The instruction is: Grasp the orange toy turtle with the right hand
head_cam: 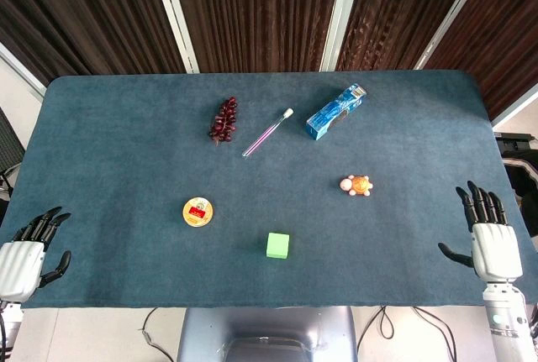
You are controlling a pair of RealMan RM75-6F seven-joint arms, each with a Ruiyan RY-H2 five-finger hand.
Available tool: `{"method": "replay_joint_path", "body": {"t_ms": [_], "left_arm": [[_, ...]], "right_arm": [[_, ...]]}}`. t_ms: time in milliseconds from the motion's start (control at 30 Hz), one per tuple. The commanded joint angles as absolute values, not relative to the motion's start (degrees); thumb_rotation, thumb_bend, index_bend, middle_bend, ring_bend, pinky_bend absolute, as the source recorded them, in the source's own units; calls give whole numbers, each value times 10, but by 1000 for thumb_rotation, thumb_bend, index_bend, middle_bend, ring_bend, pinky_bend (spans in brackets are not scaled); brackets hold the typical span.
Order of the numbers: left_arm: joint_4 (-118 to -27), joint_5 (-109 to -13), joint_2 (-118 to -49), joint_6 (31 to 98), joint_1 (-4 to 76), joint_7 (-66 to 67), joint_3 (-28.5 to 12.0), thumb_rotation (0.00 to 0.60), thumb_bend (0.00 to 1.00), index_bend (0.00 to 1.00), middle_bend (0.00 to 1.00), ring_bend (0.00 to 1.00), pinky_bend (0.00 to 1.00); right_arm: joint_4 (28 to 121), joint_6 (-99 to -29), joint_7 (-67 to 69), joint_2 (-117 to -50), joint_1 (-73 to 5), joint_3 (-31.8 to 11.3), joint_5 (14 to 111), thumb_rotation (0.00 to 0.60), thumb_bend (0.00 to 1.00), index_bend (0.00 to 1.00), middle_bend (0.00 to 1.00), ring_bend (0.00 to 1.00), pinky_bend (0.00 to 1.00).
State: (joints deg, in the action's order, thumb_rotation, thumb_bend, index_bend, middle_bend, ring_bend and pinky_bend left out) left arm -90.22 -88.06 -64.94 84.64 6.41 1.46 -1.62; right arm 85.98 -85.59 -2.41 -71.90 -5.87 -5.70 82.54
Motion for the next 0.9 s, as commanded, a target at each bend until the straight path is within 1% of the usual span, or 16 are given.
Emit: {"method": "replay_joint_path", "body": {"t_ms": [33, 233, 300, 333, 400, 433, 467, 500, 533, 633, 700, 733, 800, 900], "left_arm": [[-903, -880, -649, 846, 64, 16, -16, 600, 410, 168, 83, 136, 286], [-904, -881, -649, 850, 63, 16, -16, 600, 411, 168, 83, 137, 286], [-904, -881, -649, 848, 65, 16, -16, 600, 412, 168, 83, 136, 287], [-904, -881, -648, 846, 65, 15, -16, 600, 413, 168, 83, 137, 287], [-905, -883, -648, 846, 65, 15, -14, 600, 413, 168, 83, 137, 288], [-905, -884, -648, 845, 65, 16, -14, 600, 412, 168, 83, 137, 289], [-904, -885, -648, 845, 66, 16, -13, 600, 412, 168, 83, 136, 289], [-904, -886, -648, 844, 66, 16, -12, 600, 412, 168, 83, 136, 289], [-904, -886, -647, 843, 66, 15, -11, 600, 413, 168, 83, 137, 289], [-906, -884, -645, 840, 66, 14, -11, 600, 413, 169, 84, 137, 290], [-908, -882, -644, 842, 65, 15, -11, 600, 413, 171, 84, 137, 290], [-909, -883, -643, 843, 64, 15, -11, 600, 413, 171, 84, 137, 290], [-910, -884, -643, 844, 64, 16, -10, 600, 413, 172, 84, 137, 290], [-911, -883, -642, 840, 65, 18, -9, 600, 412, 173, 84, 137, 292]], "right_arm": [[859, -853, -26, -719, -60, -57, 826, 600, 82, 0, 0, 0, 31], [848, -849, -19, -728, -68, -56, 841, 600, 82, 0, 0, 0, 31], [842, -845, -10, -732, -76, -59, 849, 600, 82, 0, 0, 9, 53], [839, -844, -6, -734, -81, -61, 853, 600, 82, 5, 0, 49, 88], [830, -840, 2, -741, -93, -68, 859, 600, 88, 31, 8, 188, 198], [827, -835, 2, -743, -99, -70, 861, 600, 93, 58, 25, 306, 290], [823, -830, -1, -745, -105, -73, 863, 600, 95, 75, 41, 374, 348], [819, -822, -7, -748, -115, -77, 865, 600, 96, 108, 74, 491, 452], [816, -816, -11, -752, -123, -80, 865, 600, 96, 139, 105, 587, 540], [802, -791, -23, -763, -150, -93, 861, 600, 103, 225, 192, 768, 711], [790, -769, -27, -774, -172, -104, 854, 600, 157, 269, 246, 849, 792], [783, -757, -27, -779, -181, -107, 849, 600, 207, 292, 275, 894, 839], [767, -724, -33, -789, -201, -113, 834, 600, 244, 323, 293, 937, 887], [742, -677, -42, -806, -228, -120, 809, 600, 245, 358, 300, 969, 925]]}}
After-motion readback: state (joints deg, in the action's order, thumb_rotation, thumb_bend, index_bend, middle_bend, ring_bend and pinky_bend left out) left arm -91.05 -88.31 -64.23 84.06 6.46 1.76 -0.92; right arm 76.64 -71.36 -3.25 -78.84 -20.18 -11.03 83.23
